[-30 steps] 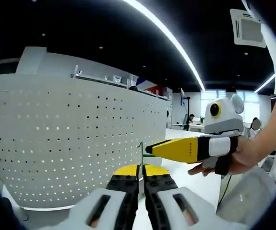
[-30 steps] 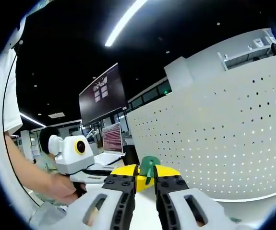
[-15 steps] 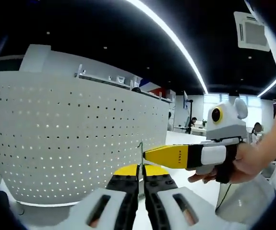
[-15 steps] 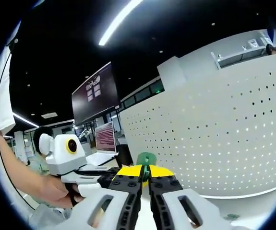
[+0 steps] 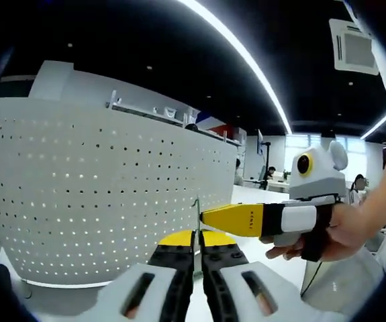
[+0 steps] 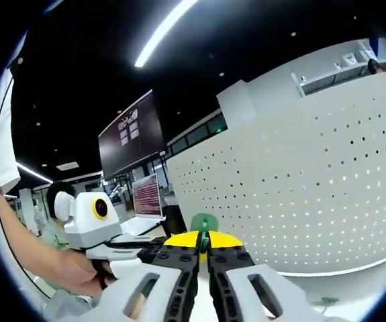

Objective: Insert the hook assembly into the mounting plate slot until the hook locks in place.

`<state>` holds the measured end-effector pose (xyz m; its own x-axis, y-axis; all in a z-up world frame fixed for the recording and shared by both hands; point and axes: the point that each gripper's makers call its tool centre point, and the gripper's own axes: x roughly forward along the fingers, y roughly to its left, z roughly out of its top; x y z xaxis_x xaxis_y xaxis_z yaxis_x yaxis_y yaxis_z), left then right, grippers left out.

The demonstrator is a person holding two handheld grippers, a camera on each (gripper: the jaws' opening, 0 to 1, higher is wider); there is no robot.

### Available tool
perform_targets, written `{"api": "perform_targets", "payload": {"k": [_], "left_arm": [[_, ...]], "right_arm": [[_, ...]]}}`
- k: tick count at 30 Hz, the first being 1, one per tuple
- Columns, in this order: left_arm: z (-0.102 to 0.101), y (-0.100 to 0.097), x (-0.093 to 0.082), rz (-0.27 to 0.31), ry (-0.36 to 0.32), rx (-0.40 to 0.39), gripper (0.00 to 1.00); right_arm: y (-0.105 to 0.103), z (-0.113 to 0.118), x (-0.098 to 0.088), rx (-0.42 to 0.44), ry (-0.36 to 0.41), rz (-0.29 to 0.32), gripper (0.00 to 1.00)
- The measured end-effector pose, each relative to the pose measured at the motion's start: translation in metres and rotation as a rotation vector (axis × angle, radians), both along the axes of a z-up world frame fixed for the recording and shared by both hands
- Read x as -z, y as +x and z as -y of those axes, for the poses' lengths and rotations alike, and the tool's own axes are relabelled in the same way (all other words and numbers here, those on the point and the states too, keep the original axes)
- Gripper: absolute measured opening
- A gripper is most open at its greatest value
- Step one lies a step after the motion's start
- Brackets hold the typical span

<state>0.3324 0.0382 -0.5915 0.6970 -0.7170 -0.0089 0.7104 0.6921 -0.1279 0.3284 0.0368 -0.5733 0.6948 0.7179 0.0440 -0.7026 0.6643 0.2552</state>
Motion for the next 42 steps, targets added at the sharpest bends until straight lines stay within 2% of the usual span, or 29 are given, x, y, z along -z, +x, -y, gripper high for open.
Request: {"api": "perform_targets", "payload": {"k": [3, 5, 9, 13, 16, 18, 23, 28, 37, 40, 42], "left_arm": [[0.0, 0.0, 0.0, 0.0, -0.002, 0.0, 0.02], [0.0, 0.0, -0.002, 0.035, 0.022, -0.002, 0.02], [0.001, 0.001, -0.004, 0.041, 0.015, -0.002, 0.03], [0.001, 0.002, -0.003, 0.057, 0.042, -0.001, 0.06], [-0.003, 0.007, 0.007, 0.035, 0.095, -0.014, 0.24], [-0.004, 0.008, 0.009, 0.036, 0.095, -0.013, 0.36], [-0.007, 0.013, 0.017, -0.012, 0.101, -0.034, 0.67], [-0.008, 0.016, 0.019, -0.019, 0.1, -0.054, 0.94], [-0.012, 0.016, 0.023, -0.032, 0.104, -0.062, 0.92], [-0.013, 0.016, 0.022, -0.033, 0.102, -0.067, 0.92], [-0.013, 0.016, 0.023, -0.035, 0.105, -0.068, 0.91]], "right_arm": [[0.001, 0.0, 0.0, -0.001, 0.003, -0.004, 0.01], [0.0, 0.0, -0.002, -0.003, -0.006, 0.007, 0.0], [0.0, 0.001, -0.004, 0.0, -0.006, 0.017, 0.0], [-0.001, 0.001, -0.006, -0.003, -0.011, 0.023, 0.0], [-0.001, 0.002, -0.007, -0.003, -0.004, 0.022, 0.0], [0.0, 0.002, -0.007, -0.002, -0.001, 0.019, 0.0], [0.0, 0.002, -0.005, -0.006, -0.001, 0.012, 0.0], [0.0, 0.0, -0.005, -0.01, 0.007, 0.002, 0.0], [0.001, 0.0, -0.006, -0.006, 0.004, -0.003, 0.0], [0.004, 0.004, -0.005, 0.026, -0.082, 0.055, 0.0], [0.006, 0.008, -0.001, 0.068, -0.2, 0.1, 0.0]]}}
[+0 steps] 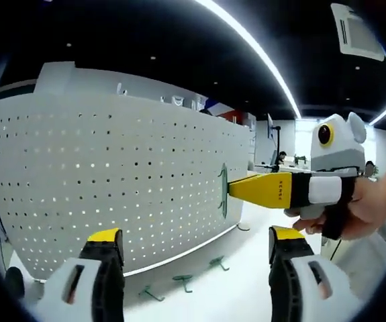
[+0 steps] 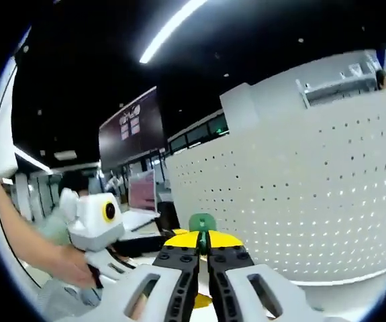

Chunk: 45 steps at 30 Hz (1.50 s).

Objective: Insert the hook assembly into the mounting plate slot until the hook locks in place.

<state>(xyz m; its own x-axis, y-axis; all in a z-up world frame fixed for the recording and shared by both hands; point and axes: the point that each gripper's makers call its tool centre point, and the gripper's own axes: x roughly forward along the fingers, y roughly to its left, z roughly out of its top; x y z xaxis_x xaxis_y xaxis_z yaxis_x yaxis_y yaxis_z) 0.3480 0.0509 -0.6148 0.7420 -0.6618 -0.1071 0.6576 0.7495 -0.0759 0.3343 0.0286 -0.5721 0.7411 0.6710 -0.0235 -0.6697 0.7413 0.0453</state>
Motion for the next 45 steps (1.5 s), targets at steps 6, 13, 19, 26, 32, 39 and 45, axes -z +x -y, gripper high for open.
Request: {"api": "perform_targets", "payload": {"k": [6, 13, 19, 26, 32, 39, 45], "left_arm": [[0.001, 0.0, 0.001, -0.003, -0.001, 0.0, 0.92], [0.001, 0.001, -0.002, 0.006, -0.006, -0.004, 0.91], [-0.005, 0.0, -0.006, 0.015, -0.009, -0.015, 0.9], [-0.01, -0.003, -0.006, 0.017, -0.024, -0.032, 0.9], [-0.016, -0.005, -0.005, 0.018, -0.005, -0.035, 0.89], [-0.028, -0.007, -0.009, 0.028, -0.015, -0.052, 0.89], [-0.037, -0.008, -0.008, 0.016, -0.052, -0.075, 0.89]], "right_arm": [[0.008, 0.015, 0.006, 0.114, -0.186, 0.062, 0.01], [0.012, 0.019, 0.007, 0.128, -0.155, 0.025, 0.01], [0.024, 0.024, 0.0, 0.179, -0.139, 0.016, 0.01], [0.042, 0.031, -0.017, 0.23, -0.069, 0.001, 0.01], [0.055, 0.03, -0.027, 0.258, -0.037, 0.016, 0.01], [0.066, 0.027, -0.032, 0.284, -0.04, 0.016, 0.01], [0.078, 0.022, -0.043, 0.305, -0.018, 0.021, 0.01]]}}
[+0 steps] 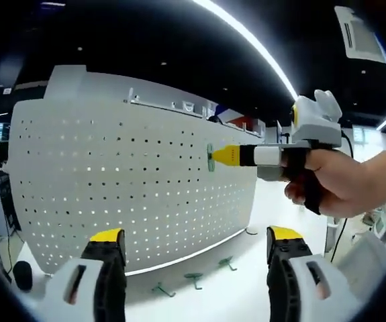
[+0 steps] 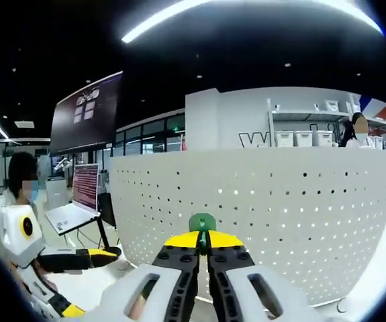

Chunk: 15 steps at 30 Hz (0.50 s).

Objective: Insert the hook assembly into the mounting plate slot until the hook locks in place.

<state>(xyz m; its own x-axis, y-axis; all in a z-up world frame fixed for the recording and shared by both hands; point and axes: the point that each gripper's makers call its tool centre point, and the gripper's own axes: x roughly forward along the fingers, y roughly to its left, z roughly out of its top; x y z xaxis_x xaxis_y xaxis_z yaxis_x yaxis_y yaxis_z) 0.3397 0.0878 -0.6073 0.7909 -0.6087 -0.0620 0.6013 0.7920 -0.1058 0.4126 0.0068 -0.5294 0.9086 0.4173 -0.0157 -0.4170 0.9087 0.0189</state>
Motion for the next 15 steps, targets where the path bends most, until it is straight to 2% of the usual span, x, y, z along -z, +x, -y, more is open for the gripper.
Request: {"api": "perform_targets", "payload": {"k": [6, 10, 15], "left_arm": [[-0.003, -0.002, 0.002, 0.002, 0.013, -0.005, 0.88], [-0.005, -0.002, -0.001, 0.01, -0.007, -0.007, 0.88], [-0.007, -0.002, -0.001, 0.018, 0.007, -0.007, 0.87]], "right_arm": [[0.009, -0.006, -0.011, 0.012, -0.011, 0.025, 0.01], [0.015, -0.01, -0.017, 0.018, 0.0, 0.026, 0.01], [0.028, -0.015, -0.024, 0.043, 0.023, 0.043, 0.01]]}}
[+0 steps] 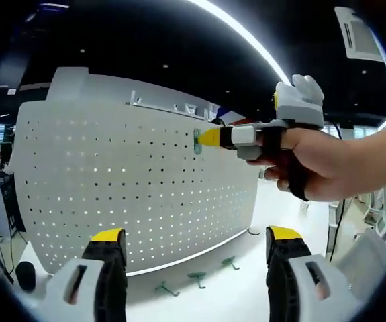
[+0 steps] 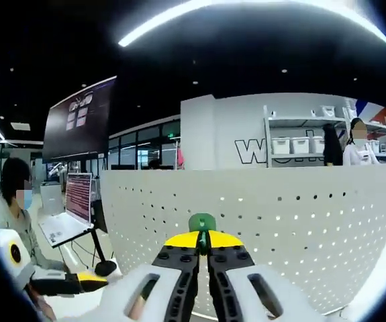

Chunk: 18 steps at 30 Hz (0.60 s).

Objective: Insert the hook assembly into the mounting plate slot until the hook locks in place.

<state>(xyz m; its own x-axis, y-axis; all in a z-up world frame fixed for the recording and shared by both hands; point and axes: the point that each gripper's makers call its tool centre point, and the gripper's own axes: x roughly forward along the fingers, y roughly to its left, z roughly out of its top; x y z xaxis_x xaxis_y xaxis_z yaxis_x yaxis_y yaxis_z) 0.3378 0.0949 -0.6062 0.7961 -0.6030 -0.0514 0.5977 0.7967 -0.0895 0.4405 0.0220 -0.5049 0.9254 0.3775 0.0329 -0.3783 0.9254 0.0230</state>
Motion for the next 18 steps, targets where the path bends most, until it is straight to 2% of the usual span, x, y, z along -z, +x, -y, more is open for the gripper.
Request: {"api": "perform_targets", "payload": {"k": [2, 3, 4, 10, 12, 18], "left_arm": [[-0.001, 0.0, 0.0, 0.003, 0.0, -0.004, 0.87], [-0.002, 0.001, 0.001, -0.001, -0.001, -0.006, 0.87], [-0.003, 0.001, 0.001, -0.002, -0.003, -0.008, 0.87], [-0.006, 0.0, -0.002, 0.008, -0.003, -0.011, 0.86], [-0.006, 0.001, -0.002, 0.007, 0.0, -0.012, 0.86], [-0.006, 0.002, -0.002, 0.002, -0.003, -0.015, 0.86]], "right_arm": [[0.005, -0.003, -0.002, 0.013, 0.078, -0.019, 0.01], [0.009, -0.006, -0.003, 0.014, 0.042, -0.005, 0.01], [0.01, -0.008, -0.004, 0.018, 0.036, 0.0, 0.01], [0.023, -0.012, -0.007, 0.038, 0.075, 0.004, 0.01], [0.027, -0.01, -0.009, 0.054, 0.052, 0.027, 0.01], [0.037, -0.014, -0.009, 0.06, 0.061, 0.022, 0.01]]}}
